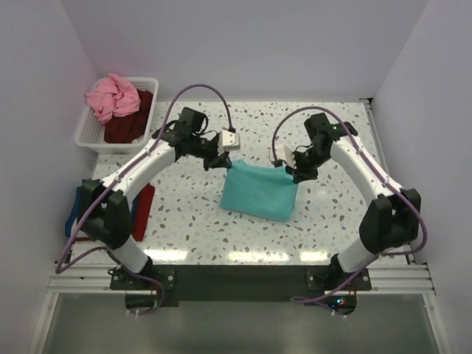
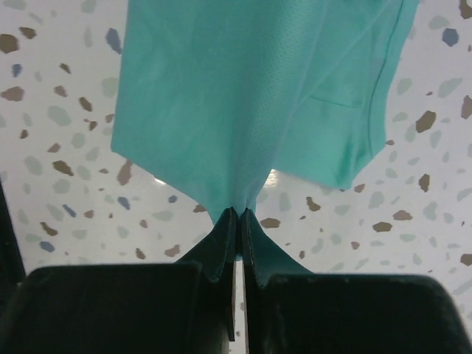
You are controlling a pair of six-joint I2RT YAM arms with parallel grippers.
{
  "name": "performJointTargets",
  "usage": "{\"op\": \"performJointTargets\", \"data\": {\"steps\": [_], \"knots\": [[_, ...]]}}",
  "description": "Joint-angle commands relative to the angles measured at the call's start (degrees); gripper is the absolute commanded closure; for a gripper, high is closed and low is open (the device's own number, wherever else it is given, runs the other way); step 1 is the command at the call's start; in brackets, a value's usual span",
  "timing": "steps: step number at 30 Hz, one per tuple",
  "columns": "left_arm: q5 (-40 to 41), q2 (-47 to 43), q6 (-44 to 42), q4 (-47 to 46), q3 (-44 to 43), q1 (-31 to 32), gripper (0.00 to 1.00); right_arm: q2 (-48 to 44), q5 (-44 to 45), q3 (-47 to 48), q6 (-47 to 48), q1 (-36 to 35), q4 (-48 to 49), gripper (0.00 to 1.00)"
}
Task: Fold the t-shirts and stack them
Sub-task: Fold the tshirt
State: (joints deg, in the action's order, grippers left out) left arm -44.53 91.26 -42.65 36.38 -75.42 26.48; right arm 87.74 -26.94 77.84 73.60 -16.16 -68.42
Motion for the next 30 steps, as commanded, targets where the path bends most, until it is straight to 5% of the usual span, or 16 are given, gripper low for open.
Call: {"op": "performJointTargets", "data": {"steps": [1,6,13,16,23,30], "knots": [[-3.2,7.8,-2.5,2.8,-8.7,-2.7,1.0,9.9,-2.6,7.7,4.7,1.9,-0.6,1.0],[-2.1,26.5,1.6,0.8,-23.5,-5.7,1.0,26.6,-3.3,18.2,3.2,3.7,2.1,1.0],[-1.9,37.0,6.4,0.9,-27.6,-5.8,1.0,33.6,-1.3,14.9,2.5,3.9,11.4,1.0],[-2.9,33.5,6.4,0.7,-20.8,-5.1,1.0,33.0,-0.2,12.4,1.6,3.2,15.2,1.0],[-4.5,15.4,9.8,-7.2,9.9,-4.3,1.0,23.3,-1.4,-0.8,1.4,-1.7,15.4,1.0],[-6.3,5.2,9.4,-8.1,17.9,-3.6,1.0,10.9,-5.2,-9.5,-1.9,-3.1,11.2,1.0]]}}
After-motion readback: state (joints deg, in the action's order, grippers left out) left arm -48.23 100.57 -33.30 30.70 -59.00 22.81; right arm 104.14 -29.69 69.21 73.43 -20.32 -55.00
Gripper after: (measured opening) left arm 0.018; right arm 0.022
